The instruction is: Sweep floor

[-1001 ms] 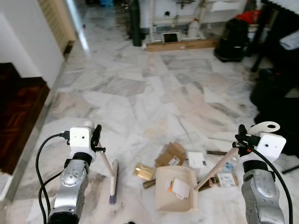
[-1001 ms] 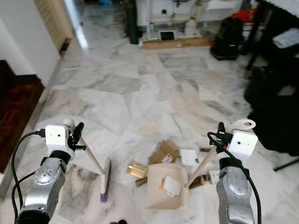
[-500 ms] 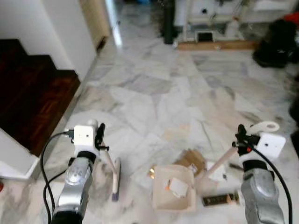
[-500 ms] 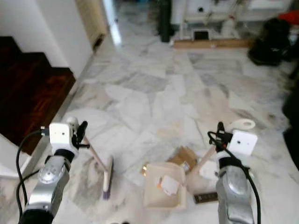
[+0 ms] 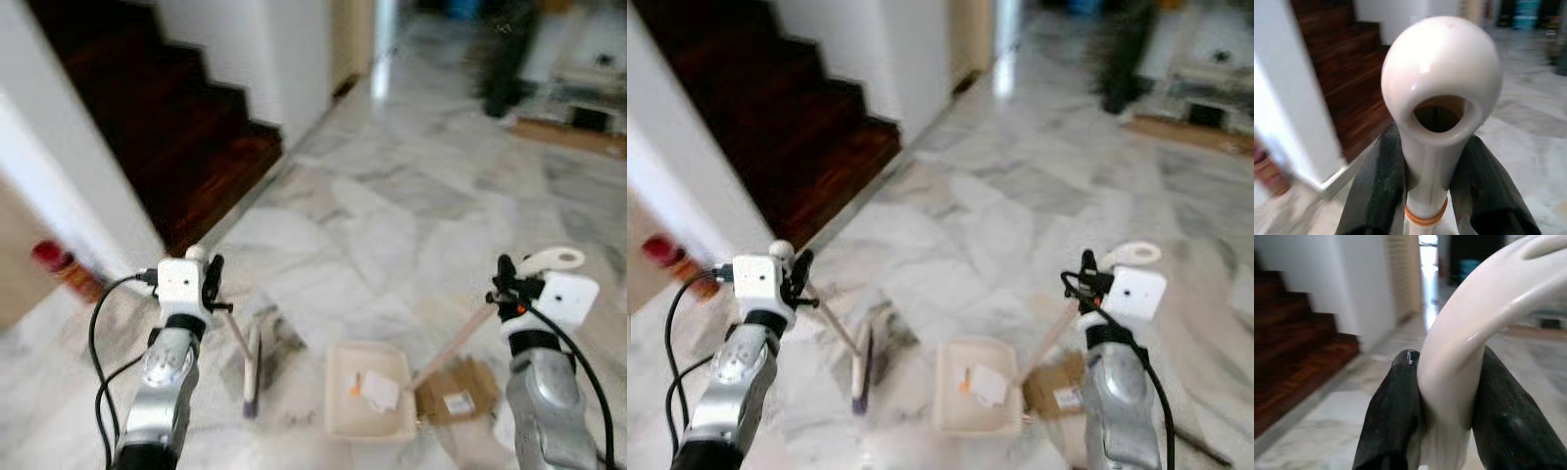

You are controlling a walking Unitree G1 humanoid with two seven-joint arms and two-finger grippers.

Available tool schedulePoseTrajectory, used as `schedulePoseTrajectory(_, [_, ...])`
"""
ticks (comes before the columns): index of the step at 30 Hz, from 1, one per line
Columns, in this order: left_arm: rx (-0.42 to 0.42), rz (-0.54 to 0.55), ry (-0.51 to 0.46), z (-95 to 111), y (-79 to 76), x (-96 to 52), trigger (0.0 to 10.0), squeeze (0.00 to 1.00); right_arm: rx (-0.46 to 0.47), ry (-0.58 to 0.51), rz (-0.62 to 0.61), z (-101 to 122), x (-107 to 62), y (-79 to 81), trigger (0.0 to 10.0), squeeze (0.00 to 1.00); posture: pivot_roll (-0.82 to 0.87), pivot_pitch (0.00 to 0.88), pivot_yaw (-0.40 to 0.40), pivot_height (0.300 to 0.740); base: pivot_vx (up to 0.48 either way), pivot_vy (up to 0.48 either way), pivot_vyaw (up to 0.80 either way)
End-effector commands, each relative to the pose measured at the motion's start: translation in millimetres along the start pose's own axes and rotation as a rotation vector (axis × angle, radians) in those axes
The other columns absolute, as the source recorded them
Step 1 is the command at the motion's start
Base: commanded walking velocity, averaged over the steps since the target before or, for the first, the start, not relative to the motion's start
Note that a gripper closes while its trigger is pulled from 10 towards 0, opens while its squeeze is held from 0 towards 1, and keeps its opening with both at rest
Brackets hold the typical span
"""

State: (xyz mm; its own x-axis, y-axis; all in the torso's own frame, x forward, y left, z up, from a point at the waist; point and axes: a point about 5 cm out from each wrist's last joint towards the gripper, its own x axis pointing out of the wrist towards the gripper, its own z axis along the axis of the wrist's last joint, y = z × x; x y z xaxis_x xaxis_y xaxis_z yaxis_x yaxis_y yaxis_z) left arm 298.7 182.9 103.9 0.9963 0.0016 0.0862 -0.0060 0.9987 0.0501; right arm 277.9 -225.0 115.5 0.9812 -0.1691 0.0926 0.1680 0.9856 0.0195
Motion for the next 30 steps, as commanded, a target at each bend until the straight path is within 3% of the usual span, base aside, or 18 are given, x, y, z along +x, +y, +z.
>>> schedulePoseTrajectory(1, [0.026,-0.007,-0.047,9.0,-3.1,2.9,10.0,0.0,0.023,-0.031,0.002,6.9,3.2,-1.2,10.0,0.0,-0.03,0.027,0.024,0.74,0.0,0.0,0.8])
schedulePoseTrajectory(19, [-0.005,-0.006,-0.048,6.6,-15.5,3.1,10.0,0.0,0.006,-0.05,0.017,16.5,12.5,-6.9,10.0,0.0,-0.05,0.051,-0.005,0.74,0.0,0.0,0.8])
schedulePoseTrajectory(30, [0.008,0.007,-0.052,8.8,-9.7,1.8,10.0,0.0,0.022,-0.035,0.032,11.5,10.2,0.1,10.0,0.0,-0.02,0.073,-0.001,0.74,0.0,0.0,0.8])
